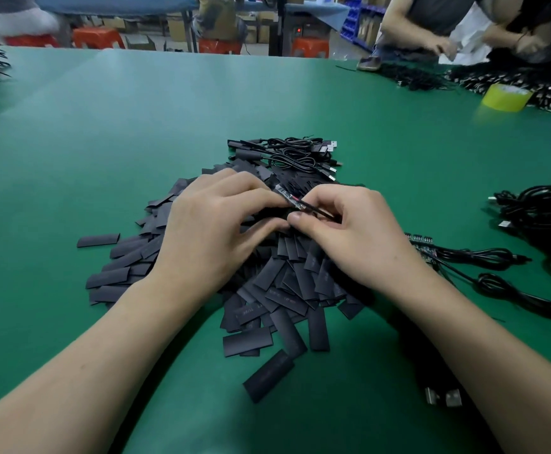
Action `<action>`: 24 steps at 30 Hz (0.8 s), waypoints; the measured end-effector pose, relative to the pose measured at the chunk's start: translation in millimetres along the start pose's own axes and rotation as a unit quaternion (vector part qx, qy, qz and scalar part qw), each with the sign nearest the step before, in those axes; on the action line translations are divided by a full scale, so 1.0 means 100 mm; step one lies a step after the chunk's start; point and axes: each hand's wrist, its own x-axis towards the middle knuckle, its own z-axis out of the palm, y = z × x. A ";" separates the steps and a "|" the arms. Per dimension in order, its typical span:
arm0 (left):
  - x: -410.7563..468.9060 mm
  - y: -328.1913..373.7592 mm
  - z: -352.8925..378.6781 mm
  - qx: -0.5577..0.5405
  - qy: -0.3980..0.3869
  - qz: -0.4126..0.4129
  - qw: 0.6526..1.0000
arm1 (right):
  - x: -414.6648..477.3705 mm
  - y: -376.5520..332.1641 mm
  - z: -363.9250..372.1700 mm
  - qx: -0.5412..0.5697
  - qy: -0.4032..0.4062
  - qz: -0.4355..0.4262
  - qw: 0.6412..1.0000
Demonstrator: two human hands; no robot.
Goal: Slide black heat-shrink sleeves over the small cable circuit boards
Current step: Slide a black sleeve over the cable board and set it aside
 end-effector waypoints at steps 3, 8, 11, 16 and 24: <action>-0.01 0.02 0.00 -0.032 0.017 -0.038 0.999 | -0.01 -0.05 -0.03 0.034 0.013 0.002 0.999; 0.00 0.01 0.00 -0.127 0.044 -0.144 0.980 | 0.00 -0.06 -0.13 0.017 0.071 -0.001 0.997; 0.02 -0.01 -0.03 -0.155 0.053 -0.170 0.972 | -0.02 -0.06 -0.11 -0.046 0.070 -0.005 0.996; 0.02 0.00 -0.02 -0.153 0.050 -0.172 0.972 | -0.03 -0.13 -0.18 -0.195 0.085 -0.067 0.975; 0.01 -0.02 -0.01 -0.165 0.048 -0.185 0.968 | -0.02 -0.14 -0.21 -0.233 0.017 -0.069 0.970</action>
